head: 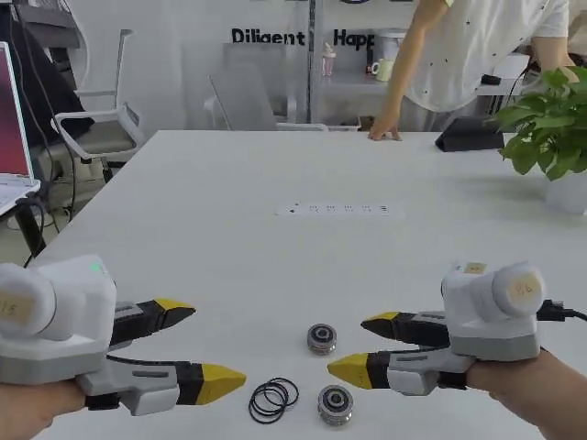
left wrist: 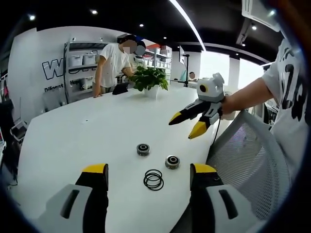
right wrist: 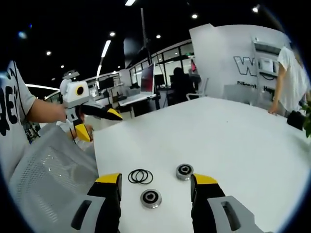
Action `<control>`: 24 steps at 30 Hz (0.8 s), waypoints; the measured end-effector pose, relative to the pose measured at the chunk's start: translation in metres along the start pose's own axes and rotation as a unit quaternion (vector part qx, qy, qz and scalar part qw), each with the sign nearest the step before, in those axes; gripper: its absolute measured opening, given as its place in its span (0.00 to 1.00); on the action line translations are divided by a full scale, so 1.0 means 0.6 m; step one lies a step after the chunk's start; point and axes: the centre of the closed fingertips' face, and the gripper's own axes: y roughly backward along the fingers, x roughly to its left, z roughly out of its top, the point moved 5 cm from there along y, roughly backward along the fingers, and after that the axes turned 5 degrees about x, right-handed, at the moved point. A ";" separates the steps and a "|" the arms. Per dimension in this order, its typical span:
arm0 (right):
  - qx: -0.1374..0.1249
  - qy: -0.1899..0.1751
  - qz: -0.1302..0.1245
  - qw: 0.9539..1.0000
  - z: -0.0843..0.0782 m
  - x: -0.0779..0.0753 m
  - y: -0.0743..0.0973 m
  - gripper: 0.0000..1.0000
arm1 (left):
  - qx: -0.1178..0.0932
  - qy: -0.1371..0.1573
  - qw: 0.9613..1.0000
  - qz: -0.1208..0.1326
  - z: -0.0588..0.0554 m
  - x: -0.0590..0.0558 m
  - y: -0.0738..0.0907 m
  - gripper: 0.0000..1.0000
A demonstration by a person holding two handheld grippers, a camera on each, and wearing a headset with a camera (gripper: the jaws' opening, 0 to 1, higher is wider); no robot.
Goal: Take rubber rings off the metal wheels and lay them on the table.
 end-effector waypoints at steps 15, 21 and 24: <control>0.029 0.046 -0.050 0.997 -0.033 0.012 0.082 0.68 | 0.000 0.006 1.000 0.027 -0.007 -0.021 0.016 0.68; 0.023 0.041 -0.061 0.997 -0.042 0.017 0.100 0.70 | 0.006 0.014 0.999 0.034 -0.017 -0.026 0.029 0.68; 0.026 0.046 -0.066 0.996 -0.047 0.020 0.103 0.70 | 0.008 0.017 0.999 0.039 -0.023 -0.027 0.031 0.68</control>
